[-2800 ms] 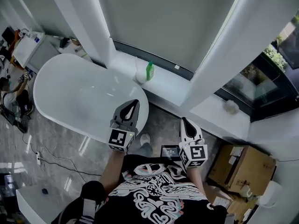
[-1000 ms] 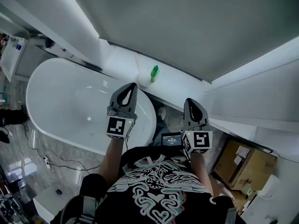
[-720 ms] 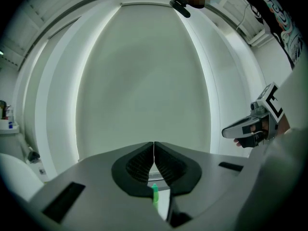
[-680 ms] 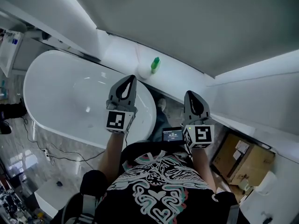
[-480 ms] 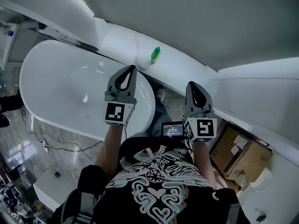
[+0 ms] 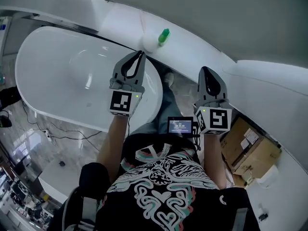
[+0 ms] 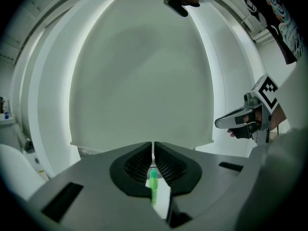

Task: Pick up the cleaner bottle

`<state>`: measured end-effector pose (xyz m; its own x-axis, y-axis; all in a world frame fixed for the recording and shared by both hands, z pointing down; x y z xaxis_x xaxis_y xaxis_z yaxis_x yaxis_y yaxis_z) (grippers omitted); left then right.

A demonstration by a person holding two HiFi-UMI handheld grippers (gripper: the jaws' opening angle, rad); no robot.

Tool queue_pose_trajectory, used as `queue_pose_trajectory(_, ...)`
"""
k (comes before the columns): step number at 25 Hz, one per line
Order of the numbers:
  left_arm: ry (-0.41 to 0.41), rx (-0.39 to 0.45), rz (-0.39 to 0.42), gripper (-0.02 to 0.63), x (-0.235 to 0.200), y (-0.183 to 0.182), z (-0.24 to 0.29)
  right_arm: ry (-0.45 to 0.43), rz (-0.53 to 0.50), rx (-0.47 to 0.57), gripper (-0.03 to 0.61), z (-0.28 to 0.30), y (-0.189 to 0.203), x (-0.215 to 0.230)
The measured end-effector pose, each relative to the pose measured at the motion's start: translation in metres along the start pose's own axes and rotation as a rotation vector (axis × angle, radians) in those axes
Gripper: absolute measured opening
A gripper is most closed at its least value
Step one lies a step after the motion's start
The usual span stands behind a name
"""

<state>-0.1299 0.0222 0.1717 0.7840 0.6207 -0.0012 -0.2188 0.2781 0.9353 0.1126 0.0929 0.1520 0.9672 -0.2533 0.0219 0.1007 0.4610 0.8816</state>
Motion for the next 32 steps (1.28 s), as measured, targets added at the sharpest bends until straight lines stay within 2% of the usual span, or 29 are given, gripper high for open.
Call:
queue_pose_trajectory(4,0.003,-0.031,-0.012,0.018,0.002,0.019,0.01,-0.005,0.009,-0.031,0.026,0.013,0.016,0.003)
queue_pose_trajectory(9,-0.004,-0.007,-0.044,0.018,-0.008,0.039,0.022,-0.012,0.008,-0.053,0.026,0.035,0.031,0.0)
queue_pose_trajectory(16,-0.008,-0.07,-0.029,0.018,-0.003,0.079,0.037,-0.042,0.0,-0.076,0.026,0.056,0.059,0.004)
queue_pose_trajectory(20,-0.008,-0.033,-0.06,0.018,0.004,0.093,0.051,-0.049,-0.006,-0.09,0.026,0.069,0.073,0.011)
queue_pose_trajectory(26,0.012,-0.052,-0.048,0.018,0.014,0.109,0.072,-0.059,-0.007,-0.116,0.026,0.086,0.091,0.021)
queue_pose_trajectory(32,0.008,-0.075,-0.077,0.018,0.015,0.138,0.09,-0.087,-0.015,-0.139,0.026,0.11,0.115,0.026)
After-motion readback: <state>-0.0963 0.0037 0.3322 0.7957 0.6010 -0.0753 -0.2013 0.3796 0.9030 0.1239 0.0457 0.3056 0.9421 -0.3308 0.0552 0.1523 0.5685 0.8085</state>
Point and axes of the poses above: the fingertips, and each gripper's own axes: z forward along the fingers, x to its right, y out of its underside, the point moved 8 cm from there along -z, backward along the fingers, and after that the axes turned 6 degrees about -x, right-handed, at the moved point
